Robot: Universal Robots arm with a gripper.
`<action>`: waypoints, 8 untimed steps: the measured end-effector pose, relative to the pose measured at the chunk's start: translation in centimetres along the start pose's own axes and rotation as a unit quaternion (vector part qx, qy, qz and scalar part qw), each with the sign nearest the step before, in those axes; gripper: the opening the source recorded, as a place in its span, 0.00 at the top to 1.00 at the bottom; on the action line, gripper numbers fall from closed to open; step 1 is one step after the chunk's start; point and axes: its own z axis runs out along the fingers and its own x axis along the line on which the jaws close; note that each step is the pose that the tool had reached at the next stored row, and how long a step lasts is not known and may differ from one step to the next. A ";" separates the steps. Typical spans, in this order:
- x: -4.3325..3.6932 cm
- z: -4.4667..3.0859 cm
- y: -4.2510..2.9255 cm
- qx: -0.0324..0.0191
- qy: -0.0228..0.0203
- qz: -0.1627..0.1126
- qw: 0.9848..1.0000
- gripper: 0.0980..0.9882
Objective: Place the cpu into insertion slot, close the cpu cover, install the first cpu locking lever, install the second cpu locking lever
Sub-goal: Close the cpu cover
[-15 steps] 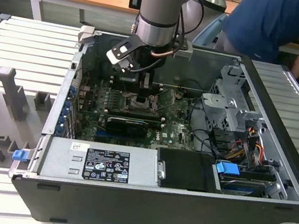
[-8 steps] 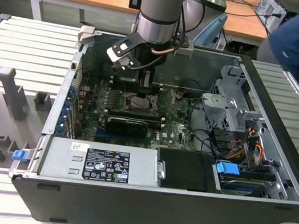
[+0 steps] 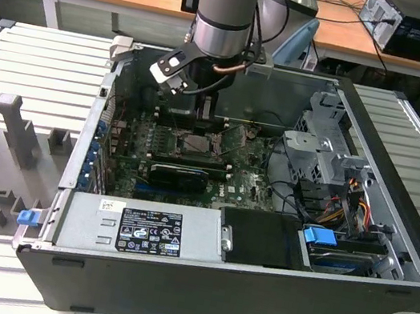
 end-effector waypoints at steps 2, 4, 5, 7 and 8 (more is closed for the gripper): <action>0.01 -0.14 0.15 0.002 0.000 0.001 1.000 0.99; 0.01 -0.15 0.43 0.005 -0.001 0.001 1.000 0.99; 0.02 -0.14 0.67 0.007 -0.001 0.001 1.000 0.99; 0.04 -0.14 1.41 0.010 -0.001 0.002 1.000 0.99; 0.05 -0.13 1.72 0.010 -0.001 0.001 1.000 0.99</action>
